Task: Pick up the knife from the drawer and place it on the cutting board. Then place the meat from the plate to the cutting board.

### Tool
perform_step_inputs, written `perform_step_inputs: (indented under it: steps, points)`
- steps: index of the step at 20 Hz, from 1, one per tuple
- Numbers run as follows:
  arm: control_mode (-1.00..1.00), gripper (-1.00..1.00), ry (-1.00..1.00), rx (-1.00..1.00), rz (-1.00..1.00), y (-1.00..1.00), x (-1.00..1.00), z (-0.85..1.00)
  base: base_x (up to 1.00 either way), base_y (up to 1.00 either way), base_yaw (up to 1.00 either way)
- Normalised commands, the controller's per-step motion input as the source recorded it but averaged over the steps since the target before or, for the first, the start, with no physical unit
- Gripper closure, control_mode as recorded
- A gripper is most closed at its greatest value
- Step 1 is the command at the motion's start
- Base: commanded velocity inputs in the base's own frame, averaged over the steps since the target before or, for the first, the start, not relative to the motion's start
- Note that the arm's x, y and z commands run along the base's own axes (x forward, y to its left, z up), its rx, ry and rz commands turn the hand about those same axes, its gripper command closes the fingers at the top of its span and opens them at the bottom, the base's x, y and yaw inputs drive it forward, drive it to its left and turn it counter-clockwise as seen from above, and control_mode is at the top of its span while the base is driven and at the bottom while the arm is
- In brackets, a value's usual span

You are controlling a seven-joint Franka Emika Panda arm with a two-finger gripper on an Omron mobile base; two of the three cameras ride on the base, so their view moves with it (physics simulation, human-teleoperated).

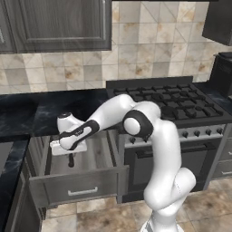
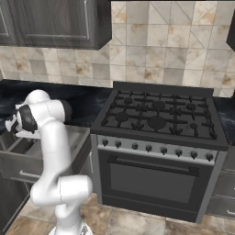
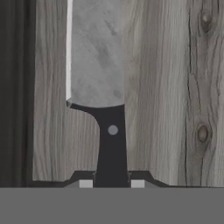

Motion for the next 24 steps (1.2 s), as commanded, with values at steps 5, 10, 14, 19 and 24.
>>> perform_step_inputs:
  steps: [5, 10, 14, 19, 24]
  points:
    - [-1.0, 1.0, 0.0, 0.0, 0.05, 0.0, -0.5, 0.29, 0.0, 0.0, 0.0]
    - [-1.0, 1.0, 0.0, 0.0, 0.05, 0.0, -0.44, 0.36, 0.0, 0.0, 0.0]
    - [-1.0, 1.0, 0.01, 0.0, 0.05, 0.0, -0.46, 0.28, 0.0, 0.0, 0.0]
    - [-1.0, 1.0, 0.01, 0.0, 0.03, 0.0, -0.5, 0.27, 0.0, 0.0, 0.0]
    - [-1.0, 1.0, 0.0, 0.01, 0.0, -0.03, -0.53, 0.27, 0.0, 0.0, 0.0]
